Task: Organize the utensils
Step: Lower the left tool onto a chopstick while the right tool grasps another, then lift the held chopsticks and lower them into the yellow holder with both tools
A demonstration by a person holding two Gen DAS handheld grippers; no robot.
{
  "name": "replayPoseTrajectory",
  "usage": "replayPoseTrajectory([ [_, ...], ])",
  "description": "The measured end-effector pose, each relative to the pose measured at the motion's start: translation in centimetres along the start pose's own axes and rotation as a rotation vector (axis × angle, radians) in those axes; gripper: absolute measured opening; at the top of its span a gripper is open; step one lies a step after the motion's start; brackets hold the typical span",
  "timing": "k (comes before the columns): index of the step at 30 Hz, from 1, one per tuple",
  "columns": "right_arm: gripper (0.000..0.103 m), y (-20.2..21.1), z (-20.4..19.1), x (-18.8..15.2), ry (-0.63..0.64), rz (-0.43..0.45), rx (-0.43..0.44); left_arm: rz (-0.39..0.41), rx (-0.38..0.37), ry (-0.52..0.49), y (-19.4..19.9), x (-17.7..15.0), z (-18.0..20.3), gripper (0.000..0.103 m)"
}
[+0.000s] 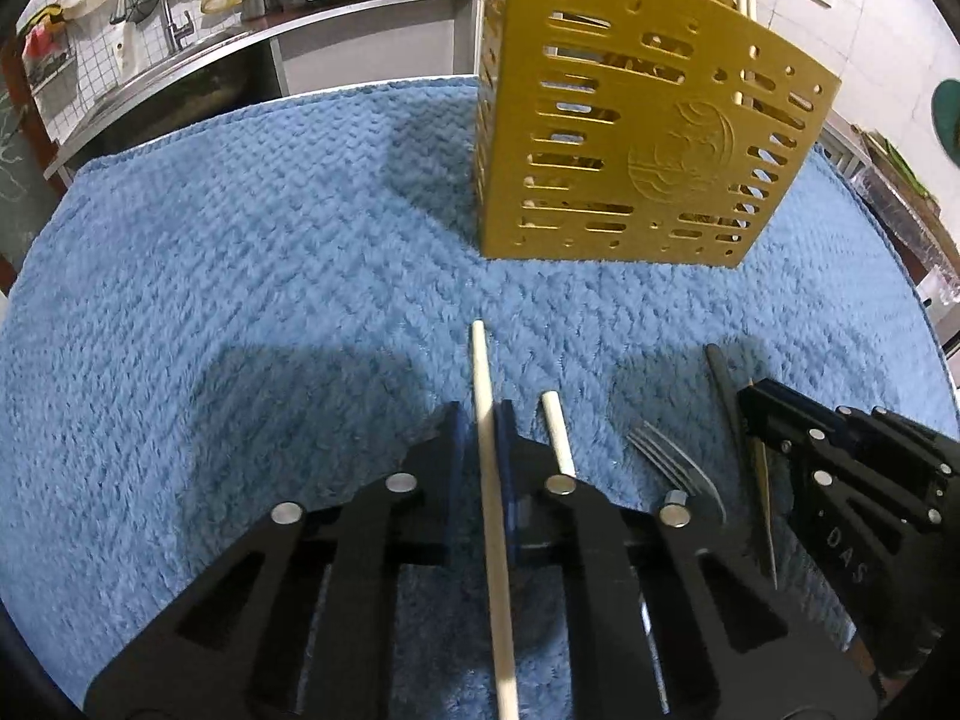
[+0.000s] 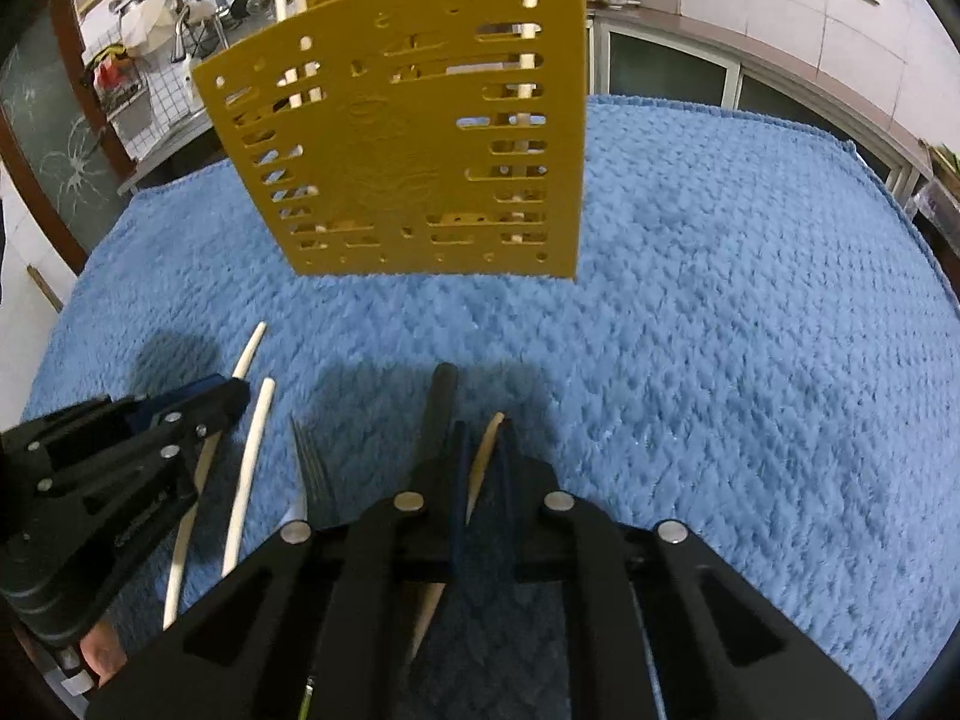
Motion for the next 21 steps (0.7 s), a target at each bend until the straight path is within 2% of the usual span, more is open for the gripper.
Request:
replayPoseTrajectory([
  [8, 0.008, 1.6, 1.3, 1.0, -0.059, 0.049, 0.041, 0.044, -0.037, 0.041, 1.4, 0.4, -0.8, 0.004],
  [21, 0.006, 10.0, 2.9, 4.8, -0.088, 0.294, 0.098, 0.209, -0.104, 0.073, 8.1, 2.3, -1.2, 0.004],
])
Point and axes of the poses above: each gripper's, at about its wrist camera, not at the fingertips, and y roughly against the way its jaws point, z to its right, x to its top, the point moved 7 cm from there along -y, roughly the way its jaws point, and after that the axes turned 6 degrees about -y, right-handed, at the moved point
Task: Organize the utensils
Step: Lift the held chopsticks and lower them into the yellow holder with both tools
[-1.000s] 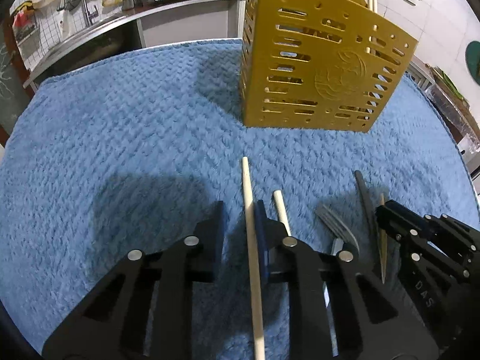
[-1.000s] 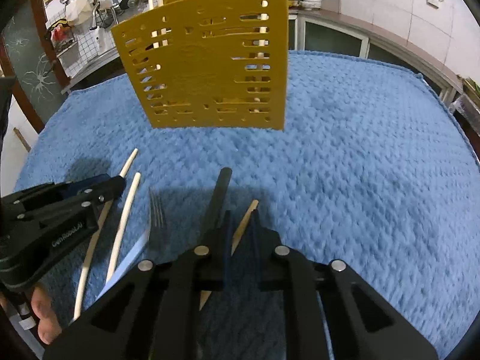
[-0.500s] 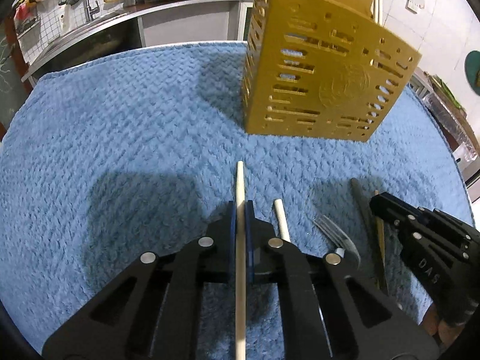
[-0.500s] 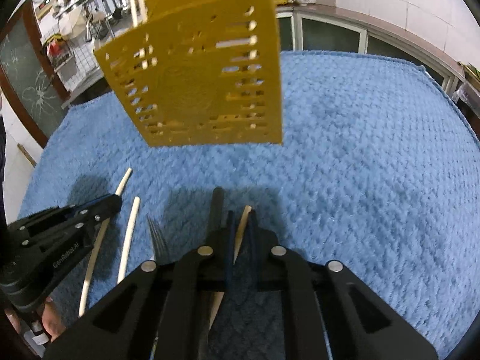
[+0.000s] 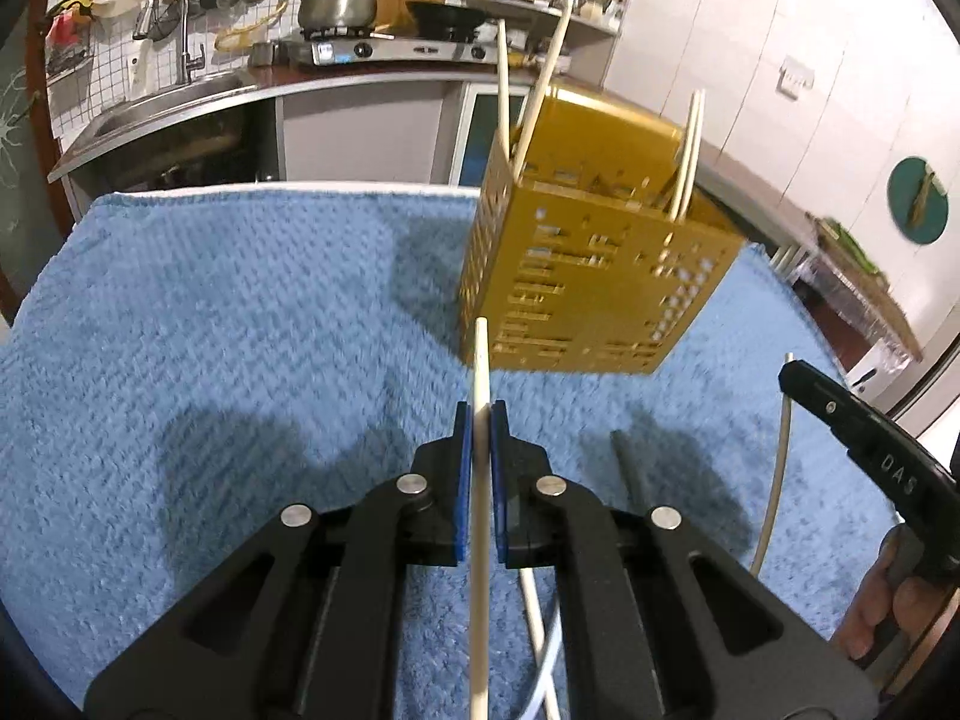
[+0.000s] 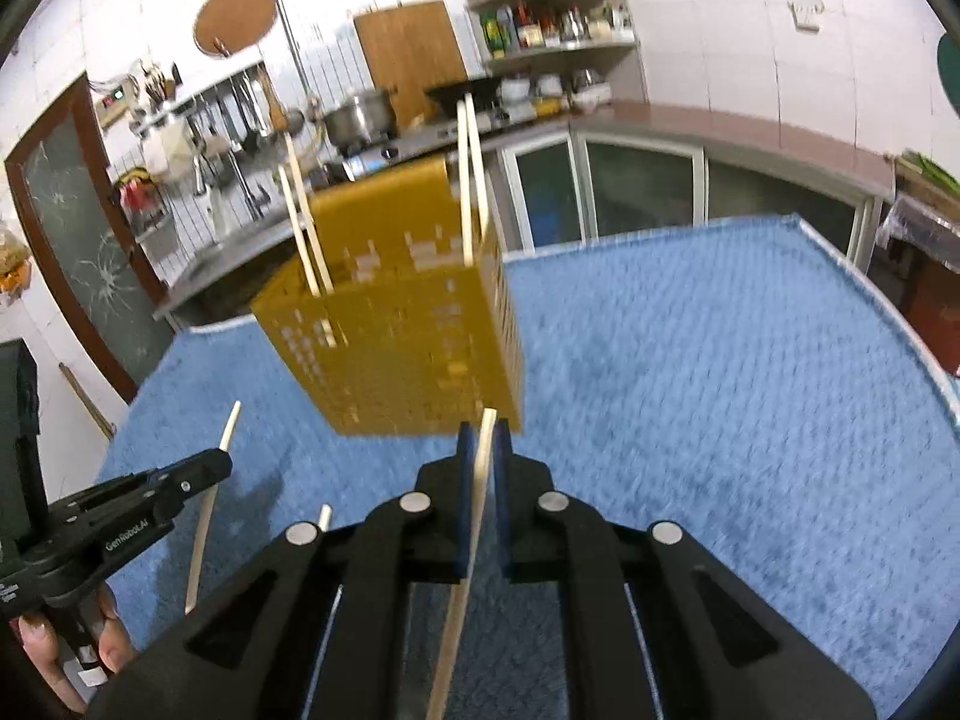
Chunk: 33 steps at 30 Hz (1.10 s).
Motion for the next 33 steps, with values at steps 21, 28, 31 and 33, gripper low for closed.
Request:
replayPoseTrajectory([
  [21, 0.005, 5.5, -1.4, 4.2, 0.099, 0.173, 0.034, 0.143, -0.056, -0.004, 3.9, 3.0, -0.1, 0.004],
  [28, 0.005, 6.2, -1.8, 5.5, 0.115, 0.208, 0.034, 0.191, -0.044, -0.021, 4.7, 4.3, 0.0, 0.004],
  [31, 0.005, 6.8, -2.0, 6.8, 0.114, 0.23, 0.036, 0.238, -0.044, -0.03, 6.0, 5.5, 0.4, 0.004],
  [33, 0.005, 7.2, -2.3, 7.8, 0.114, 0.246, 0.037, 0.272, -0.048, -0.033, 7.0, 6.6, 0.8, 0.004],
])
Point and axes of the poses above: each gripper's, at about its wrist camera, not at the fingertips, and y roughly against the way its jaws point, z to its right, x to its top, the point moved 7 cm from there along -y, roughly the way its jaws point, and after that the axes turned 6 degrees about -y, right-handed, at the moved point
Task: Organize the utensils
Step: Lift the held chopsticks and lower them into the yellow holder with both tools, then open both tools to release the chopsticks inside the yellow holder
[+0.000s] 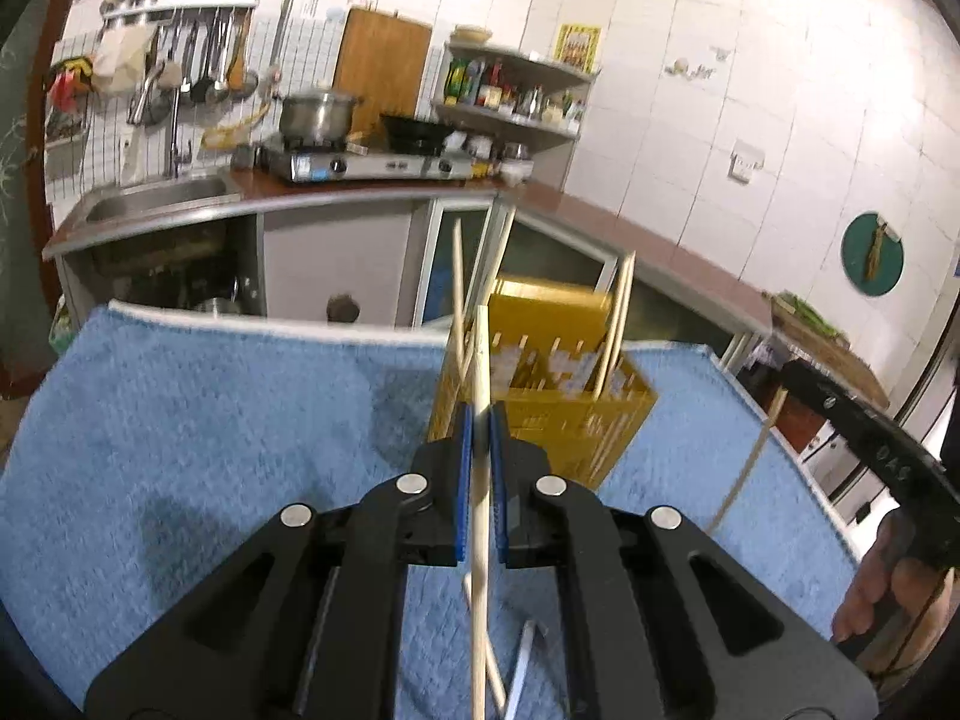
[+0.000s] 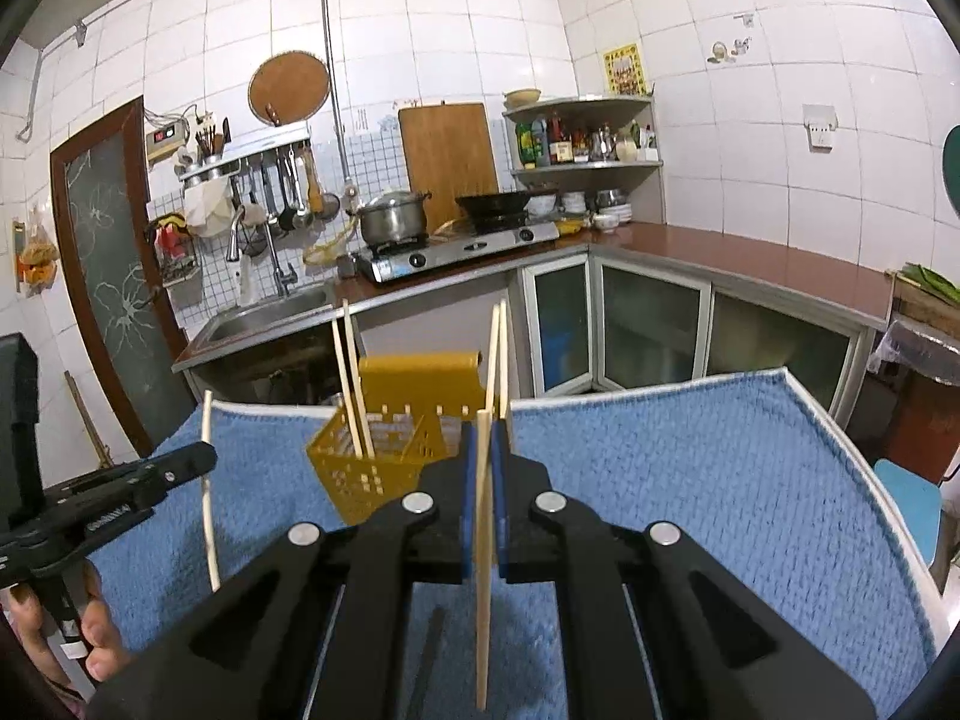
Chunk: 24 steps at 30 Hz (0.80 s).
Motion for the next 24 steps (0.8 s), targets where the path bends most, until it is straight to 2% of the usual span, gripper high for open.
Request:
replayPoseTrajectory([
  [4, 0.005, 0.9, -0.5, 3.3, 0.009, 0.056, 0.006, 0.078, -0.002, -0.026, 1.6, 3.5, 1.3, 0.004],
  [10, 0.005, 2.0, -1.8, 9.1, 0.013, 0.16, 0.024, 0.266, 0.05, -0.101, 4.4, 9.5, 3.8, 0.004],
  [15, 0.005, 2.1, -2.9, 12.4, 0.019, 0.23, 0.038, 0.402, 0.089, -0.12, 4.7, 13.1, 4.8, 0.004],
  [20, 0.005, 0.2, -2.9, 13.7, 0.013, 0.249, 0.046, 0.43, 0.1, -0.134, 1.8, 14.9, 5.0, 0.004],
  [24, 0.005, -2.4, -2.5, 13.4, 0.016, 0.236, 0.047, 0.411, 0.104, -0.126, -2.2, 15.3, 4.1, 0.004],
])
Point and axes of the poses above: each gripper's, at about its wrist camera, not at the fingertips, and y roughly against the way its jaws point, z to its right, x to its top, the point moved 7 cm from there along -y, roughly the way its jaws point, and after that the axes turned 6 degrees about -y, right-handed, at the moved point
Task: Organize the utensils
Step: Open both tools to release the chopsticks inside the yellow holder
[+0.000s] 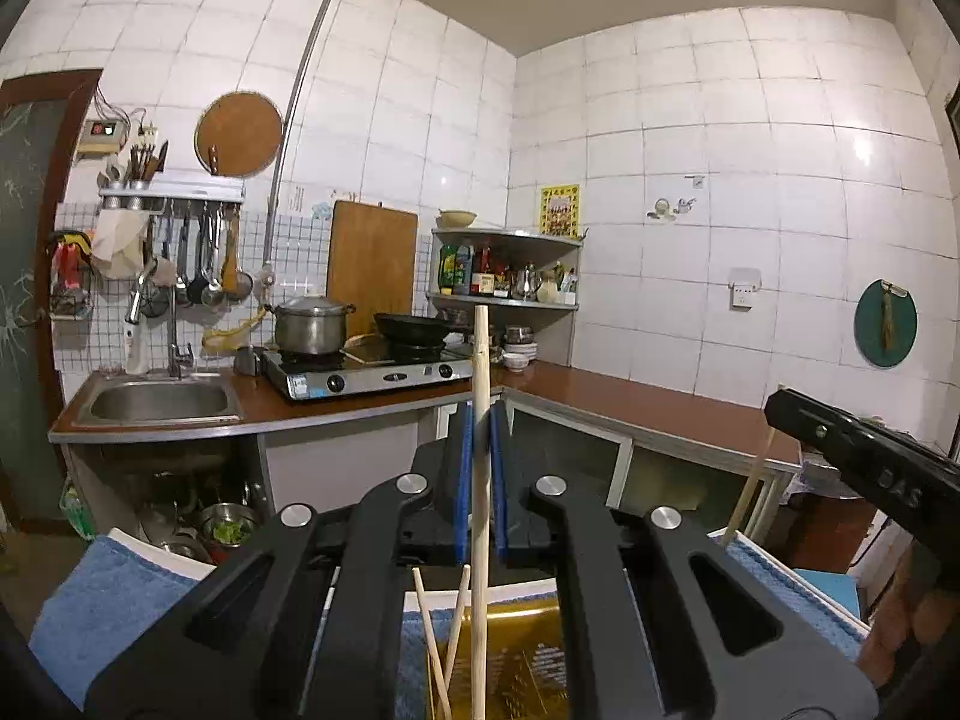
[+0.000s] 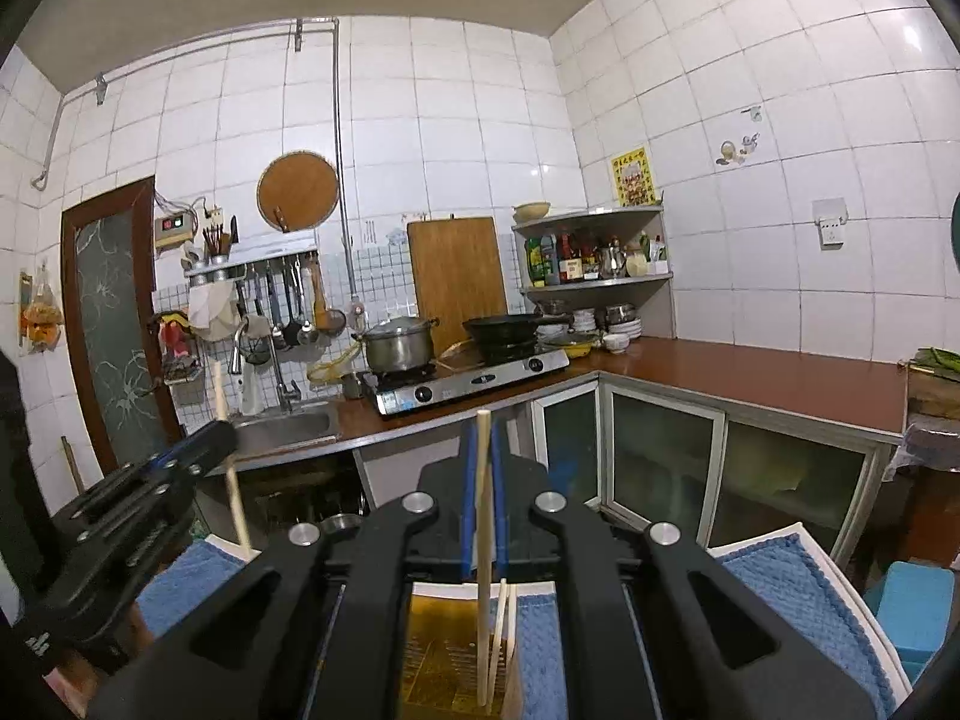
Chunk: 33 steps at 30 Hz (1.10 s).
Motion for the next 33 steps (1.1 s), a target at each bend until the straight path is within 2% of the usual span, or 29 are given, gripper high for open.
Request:
replayPoseTrajectory([
  [3, 0.005, -1.6, 0.4, -1.2, 0.005, -0.01, -0.005, -0.013, 0.012, 0.0, -2.0, -1.2, -0.6, 0.004],
  [10, 0.005, -4.1, 1.0, -5.1, 0.043, -0.066, -0.022, -0.09, 0.021, 0.001, -6.0, -6.3, -1.7, 0.004],
  [21, 0.005, -7.0, 2.7, -11.6, 0.015, -0.222, -0.035, -0.197, 0.005, -0.042, -6.3, -12.1, -1.9, 0.005],
  [26, 0.006, -7.2, 2.9, -12.2, 0.001, -0.234, -0.028, -0.245, 0.015, -0.028, -6.4, -13.7, -2.7, 0.005],
  [31, 0.006, -6.7, 2.7, -12.0, 0.001, -0.238, -0.012, -0.266, 0.016, -0.004, -5.6, -13.4, -3.6, 0.007],
  [33, 0.009, -6.0, 2.7, -11.6, -0.003, -0.235, -0.007, -0.262, 0.017, 0.008, -4.6, -12.7, -3.9, 0.015],
])
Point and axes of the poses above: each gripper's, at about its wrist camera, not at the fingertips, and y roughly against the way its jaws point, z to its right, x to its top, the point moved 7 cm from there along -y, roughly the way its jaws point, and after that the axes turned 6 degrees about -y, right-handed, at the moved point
